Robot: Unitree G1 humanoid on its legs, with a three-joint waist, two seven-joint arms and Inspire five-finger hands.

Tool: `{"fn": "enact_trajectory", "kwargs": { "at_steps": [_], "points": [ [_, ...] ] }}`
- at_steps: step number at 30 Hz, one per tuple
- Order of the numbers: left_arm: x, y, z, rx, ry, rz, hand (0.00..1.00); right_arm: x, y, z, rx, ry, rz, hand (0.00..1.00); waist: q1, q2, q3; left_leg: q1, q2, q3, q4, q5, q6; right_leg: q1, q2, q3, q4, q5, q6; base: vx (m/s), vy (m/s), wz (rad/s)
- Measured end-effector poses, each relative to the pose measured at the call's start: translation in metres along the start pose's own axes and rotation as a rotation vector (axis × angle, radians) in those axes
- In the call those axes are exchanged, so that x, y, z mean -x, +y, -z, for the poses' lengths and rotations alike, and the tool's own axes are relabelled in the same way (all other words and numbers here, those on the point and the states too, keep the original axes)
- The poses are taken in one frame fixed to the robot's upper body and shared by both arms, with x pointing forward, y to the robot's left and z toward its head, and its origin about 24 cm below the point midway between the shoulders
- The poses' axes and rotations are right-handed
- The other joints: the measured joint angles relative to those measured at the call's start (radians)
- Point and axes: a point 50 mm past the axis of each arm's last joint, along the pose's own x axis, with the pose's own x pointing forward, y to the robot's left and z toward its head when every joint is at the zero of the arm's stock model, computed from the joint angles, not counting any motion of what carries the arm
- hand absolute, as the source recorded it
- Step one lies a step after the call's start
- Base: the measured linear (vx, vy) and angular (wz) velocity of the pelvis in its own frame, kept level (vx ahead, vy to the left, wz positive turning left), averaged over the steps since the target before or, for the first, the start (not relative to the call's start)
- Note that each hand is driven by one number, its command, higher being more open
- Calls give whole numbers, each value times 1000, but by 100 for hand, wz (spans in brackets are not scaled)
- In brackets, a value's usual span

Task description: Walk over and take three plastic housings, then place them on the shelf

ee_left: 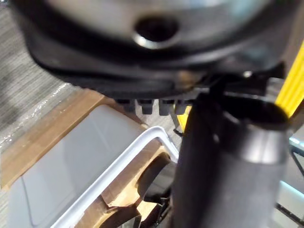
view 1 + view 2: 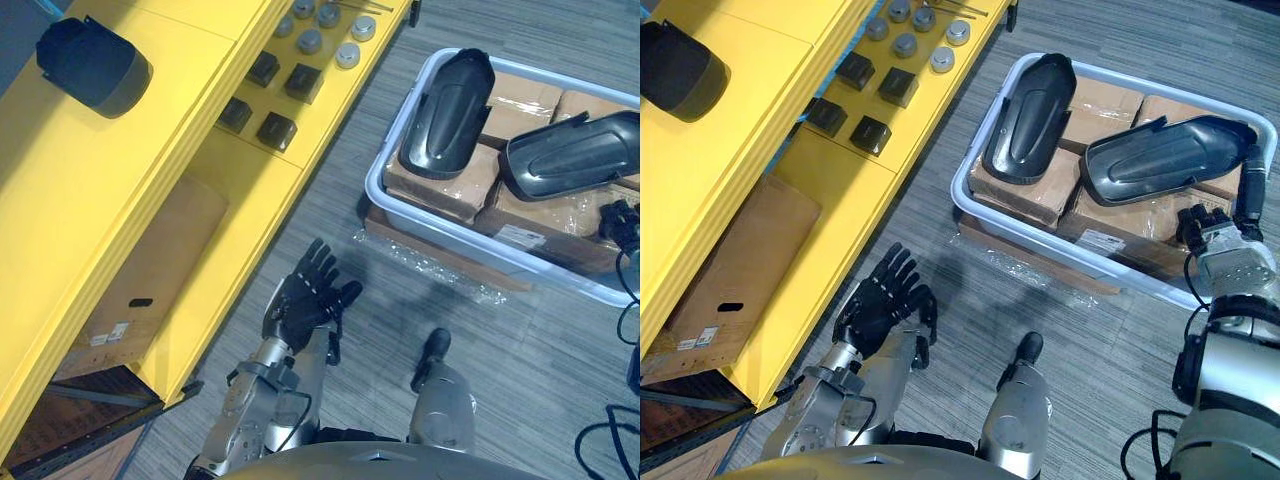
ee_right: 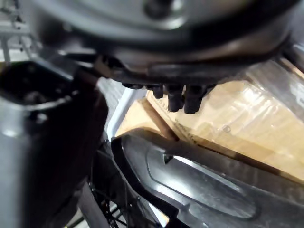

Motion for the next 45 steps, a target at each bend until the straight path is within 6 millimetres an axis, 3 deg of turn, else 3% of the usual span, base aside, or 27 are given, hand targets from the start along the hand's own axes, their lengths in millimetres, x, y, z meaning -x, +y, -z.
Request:
{"fn": "enact_trajectory", "kwargs": {
  "at_steps": [3,7,9,10,12,16,19,25,26,33,36,39,41,45],
  "points": [
    [6,1,-16,-17,-63,-8,100,10,17,28,129,-5,-126,100,-17,-38,8,36,13,1,-21,5,-3,36,18,-1,-23,5,-3,56,-68,-5],
    [6,2,-35,-39,-135,-2,100,36,22,70,182,12,-221,100,-25,-99,0,77,25,4,-34,-1,-16,82,38,-4,-55,11,-8,82,-66,-5],
    [6,4,-45,-53,-177,-7,100,55,13,93,180,27,-225,100,-33,-142,-27,102,25,18,-57,-10,-19,103,40,-1,-79,11,-8,108,-31,-9],
    [6,5,-47,-55,-183,-9,100,59,11,97,183,29,-225,100,-35,-151,-33,109,25,22,-62,-13,-23,107,40,1,-84,11,-8,131,-18,-10],
    [8,11,-57,-73,-210,-25,100,79,-3,120,183,62,-221,100,-51,-199,-74,133,24,46,-79,-24,-28,122,40,10,-105,12,-6,106,-4,-19],
    [9,16,-64,-78,-218,-38,100,107,-28,133,162,55,-221,100,-80,-241,-127,165,25,75,-79,-47,-29,145,39,30,-125,12,-3,109,1,-21],
    [10,11,-66,-68,-219,-25,100,127,-47,137,172,23,-196,100,-104,-253,-170,176,26,88,-80,-59,-31,151,38,34,-129,12,-3,72,3,-13],
    [8,4,-65,-38,-224,11,100,149,-67,154,135,44,-139,100,-107,-239,-222,216,26,116,-115,-66,-36,170,39,57,-153,13,-1,8,-3,-12],
    [7,0,-63,-29,-220,38,100,161,-71,164,134,0,-75,100,-131,-213,-320,325,6,139,-319,47,-43,175,47,69,-156,13,-2,0,0,0],
    [8,1,-64,-33,-221,34,100,156,-74,167,175,2,-47,100,-129,-212,-321,293,6,148,-311,49,-42,137,42,78,-152,21,-1,-4,5,-3],
    [8,2,-64,-39,-220,31,100,144,-76,168,215,-1,5,100,-130,-215,-307,225,6,144,-233,25,-25,110,29,73,-154,38,5,-31,35,6],
    [9,6,-67,-52,-216,21,100,115,-71,159,239,-3,60,100,-121,-204,-236,138,7,121,-85,-47,-15,112,14,59,-154,54,16,-89,67,20],
    [10,10,-72,-86,-215,29,100,79,-54,139,300,-12,76,100,-100,-174,-165,81,1,96,-36,-60,-2,81,8,47,-142,58,19,-174,93,27],
    [11,10,-70,-108,-177,50,100,41,-34,100,328,-36,117,100,-63,-127,-86,39,-27,62,-72,-2,16,43,-7,1,-123,54,3,-107,49,44]
  ]
}}
